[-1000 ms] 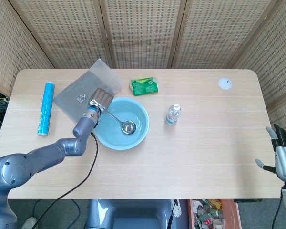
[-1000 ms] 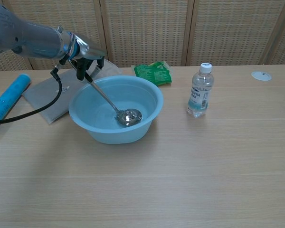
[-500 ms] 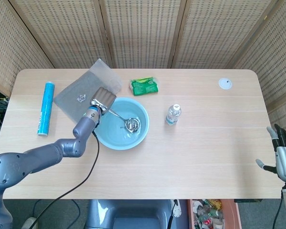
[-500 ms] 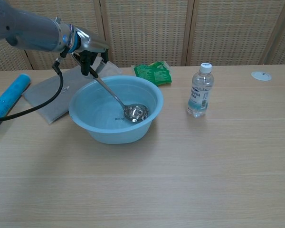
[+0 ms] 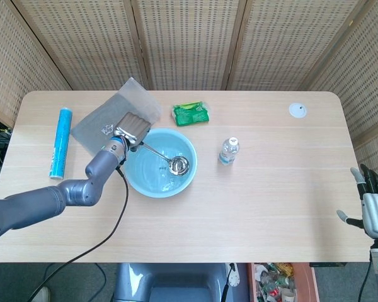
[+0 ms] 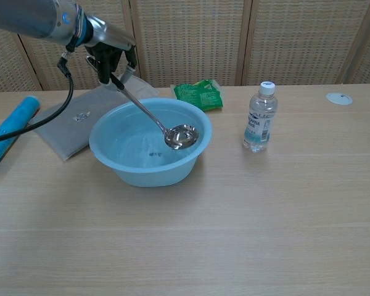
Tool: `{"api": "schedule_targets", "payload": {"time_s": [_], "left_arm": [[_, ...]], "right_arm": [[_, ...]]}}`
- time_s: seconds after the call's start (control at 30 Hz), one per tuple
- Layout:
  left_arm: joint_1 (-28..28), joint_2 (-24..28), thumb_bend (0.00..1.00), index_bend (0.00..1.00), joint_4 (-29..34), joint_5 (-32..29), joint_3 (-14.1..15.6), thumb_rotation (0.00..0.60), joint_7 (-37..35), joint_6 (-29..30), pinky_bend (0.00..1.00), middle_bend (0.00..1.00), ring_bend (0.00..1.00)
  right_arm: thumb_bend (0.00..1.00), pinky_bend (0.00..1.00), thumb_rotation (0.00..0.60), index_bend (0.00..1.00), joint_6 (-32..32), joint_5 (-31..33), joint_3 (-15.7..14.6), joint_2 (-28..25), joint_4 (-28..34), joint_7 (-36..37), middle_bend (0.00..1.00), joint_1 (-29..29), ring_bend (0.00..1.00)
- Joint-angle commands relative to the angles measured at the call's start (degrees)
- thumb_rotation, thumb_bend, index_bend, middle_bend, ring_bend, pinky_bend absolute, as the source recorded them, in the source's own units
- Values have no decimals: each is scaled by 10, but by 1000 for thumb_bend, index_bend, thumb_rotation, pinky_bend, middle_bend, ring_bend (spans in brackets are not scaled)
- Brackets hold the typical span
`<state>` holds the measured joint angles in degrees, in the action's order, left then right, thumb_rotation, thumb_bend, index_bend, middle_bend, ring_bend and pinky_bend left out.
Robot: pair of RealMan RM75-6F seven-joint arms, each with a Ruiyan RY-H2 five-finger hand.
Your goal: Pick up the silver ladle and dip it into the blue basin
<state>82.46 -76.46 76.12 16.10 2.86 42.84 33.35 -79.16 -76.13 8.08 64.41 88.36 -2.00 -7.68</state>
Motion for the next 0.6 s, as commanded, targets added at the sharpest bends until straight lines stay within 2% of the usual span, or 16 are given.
{"api": "schedule_targets", "payload": {"time_s": [0.03, 0.23, 0.3, 0.43, 0.6], "left_arm": [[8, 15, 789, 1000, 15, -11, 6, 600, -4, -6, 1000, 1000, 1000], [39, 74, 789, 1000, 69, -48, 19, 600, -15, -23, 1000, 1000, 1000], [64, 109, 789, 1000, 100, -81, 27, 600, -18, -32, 1000, 1000, 1000], [108, 151, 788, 1000, 136, -136, 55, 600, -24, -59, 1000, 1000, 1000], [151, 175, 788, 1000, 145, -178, 100, 600, -39, -90, 1000, 1000, 1000]], "right_arm": [[0, 0, 600, 0, 0, 1, 0, 2, -1, -3, 0, 0, 0], [0, 0, 600, 0, 10, 10, 1, 6, -3, -9, 0, -4, 0], [0, 0, 600, 0, 10, 13, 3, 7, -5, -10, 0, -5, 0], [0, 0, 600, 0, 11, 16, 3, 9, -6, -14, 0, -5, 0], [0, 0, 600, 0, 9, 16, 2, 12, -5, -22, 0, -5, 0]]}}
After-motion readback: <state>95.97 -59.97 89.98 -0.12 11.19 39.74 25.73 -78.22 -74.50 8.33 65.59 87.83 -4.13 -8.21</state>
